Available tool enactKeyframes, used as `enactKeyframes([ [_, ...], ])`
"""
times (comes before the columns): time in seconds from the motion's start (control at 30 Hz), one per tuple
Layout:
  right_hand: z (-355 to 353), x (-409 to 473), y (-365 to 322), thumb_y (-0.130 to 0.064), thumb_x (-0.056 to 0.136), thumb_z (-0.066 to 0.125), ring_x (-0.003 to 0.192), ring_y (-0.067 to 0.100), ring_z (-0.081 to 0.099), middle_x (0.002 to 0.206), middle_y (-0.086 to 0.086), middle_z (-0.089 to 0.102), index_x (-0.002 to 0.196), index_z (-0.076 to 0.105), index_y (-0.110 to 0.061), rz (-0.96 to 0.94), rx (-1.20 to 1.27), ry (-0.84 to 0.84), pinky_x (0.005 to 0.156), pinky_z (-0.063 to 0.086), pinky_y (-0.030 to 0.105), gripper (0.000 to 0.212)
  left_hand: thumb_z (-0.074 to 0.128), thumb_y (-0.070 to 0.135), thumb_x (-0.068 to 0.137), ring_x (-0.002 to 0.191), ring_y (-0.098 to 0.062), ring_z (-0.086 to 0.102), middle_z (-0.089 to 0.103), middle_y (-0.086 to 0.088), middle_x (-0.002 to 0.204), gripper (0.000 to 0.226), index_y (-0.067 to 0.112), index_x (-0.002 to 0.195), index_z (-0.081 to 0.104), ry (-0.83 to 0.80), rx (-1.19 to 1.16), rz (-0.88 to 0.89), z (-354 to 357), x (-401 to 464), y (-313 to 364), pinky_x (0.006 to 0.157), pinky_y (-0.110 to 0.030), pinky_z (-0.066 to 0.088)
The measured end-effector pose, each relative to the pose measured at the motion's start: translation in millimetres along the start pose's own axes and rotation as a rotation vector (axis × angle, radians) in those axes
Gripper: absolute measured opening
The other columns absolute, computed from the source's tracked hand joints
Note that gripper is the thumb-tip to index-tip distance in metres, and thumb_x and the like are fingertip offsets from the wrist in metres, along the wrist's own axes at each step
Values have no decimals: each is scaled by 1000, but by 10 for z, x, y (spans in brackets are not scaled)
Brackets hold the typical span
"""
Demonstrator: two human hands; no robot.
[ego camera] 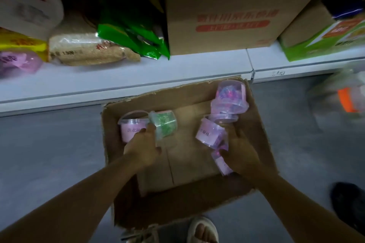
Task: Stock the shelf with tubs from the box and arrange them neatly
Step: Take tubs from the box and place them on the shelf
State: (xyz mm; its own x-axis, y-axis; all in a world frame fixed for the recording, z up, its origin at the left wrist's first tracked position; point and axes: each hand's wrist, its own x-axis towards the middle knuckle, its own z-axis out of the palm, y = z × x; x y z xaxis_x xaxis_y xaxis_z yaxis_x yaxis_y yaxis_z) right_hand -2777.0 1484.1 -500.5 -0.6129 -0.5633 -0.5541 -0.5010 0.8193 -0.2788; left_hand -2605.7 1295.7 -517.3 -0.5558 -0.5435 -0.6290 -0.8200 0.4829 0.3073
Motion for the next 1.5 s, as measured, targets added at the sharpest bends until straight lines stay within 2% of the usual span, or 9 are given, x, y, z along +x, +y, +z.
enactKeyframes([
  [0.17,594,599,379,-35,82,48,92,43,65,103,25,65,116,57,6,-141,-52,80,86,49,48,55,67,24,80,117,-32,50,50,-18,128,70,2,135,31,102,-38,-34,431,516,-95,92,-39,43],
  [0.3,808,883,468,-38,86,58,131,33,37,142,17,40,141,31,-4,-99,-115,96,110,28,41,70,67,22,80,116,-37,52,52,-21,126,64,-2,130,36,178,-170,-129,690,876,-155,90,-39,43],
  [0.57,1068,1076,409,-30,85,65,107,31,54,119,16,56,125,52,-6,-156,-36,250,89,45,43,48,65,24,85,115,-41,51,52,-26,126,62,-3,131,33,345,-249,-224,875,1215,-153,90,-41,42],
  [0.8,1141,1007,65,-6,77,67,92,38,57,102,21,58,105,56,0,-276,-23,355,75,49,48,30,67,20,83,107,-35,56,52,-15,124,56,5,129,38,444,17,36,885,970,-161,71,-42,47],
  [0.93,1285,882,118,-17,55,80,85,33,66,95,17,66,103,55,-6,-435,-253,316,69,55,41,55,84,5,47,83,-33,63,60,-15,95,68,12,104,49,425,319,352,986,822,-276,39,-30,46],
  [1.03,1369,799,122,-34,47,88,90,33,63,100,14,64,97,65,-9,-375,-275,141,70,52,42,61,84,4,44,87,-33,62,60,-15,95,64,10,103,60,392,355,416,1083,752,-315,42,-32,50],
  [1.2,1358,732,146,-30,78,52,100,36,56,110,17,59,108,61,-5,-280,8,178,85,43,41,40,75,26,72,118,-22,37,38,-5,126,44,16,110,54,241,75,200,1188,669,-399,84,-33,48],
  [1.33,1275,805,236,-14,83,60,112,36,48,122,21,50,123,49,-2,-102,-1,284,88,41,43,44,75,21,72,113,-24,39,42,-8,118,43,11,108,52,394,-125,65,1245,628,-498,86,-31,40],
  [1.5,1266,951,303,-29,89,58,115,34,51,127,17,52,132,38,-6,15,11,31,95,43,43,53,67,30,83,121,-34,38,43,-20,130,58,1,129,44,320,-376,-377,1411,721,-578,95,-30,34],
])
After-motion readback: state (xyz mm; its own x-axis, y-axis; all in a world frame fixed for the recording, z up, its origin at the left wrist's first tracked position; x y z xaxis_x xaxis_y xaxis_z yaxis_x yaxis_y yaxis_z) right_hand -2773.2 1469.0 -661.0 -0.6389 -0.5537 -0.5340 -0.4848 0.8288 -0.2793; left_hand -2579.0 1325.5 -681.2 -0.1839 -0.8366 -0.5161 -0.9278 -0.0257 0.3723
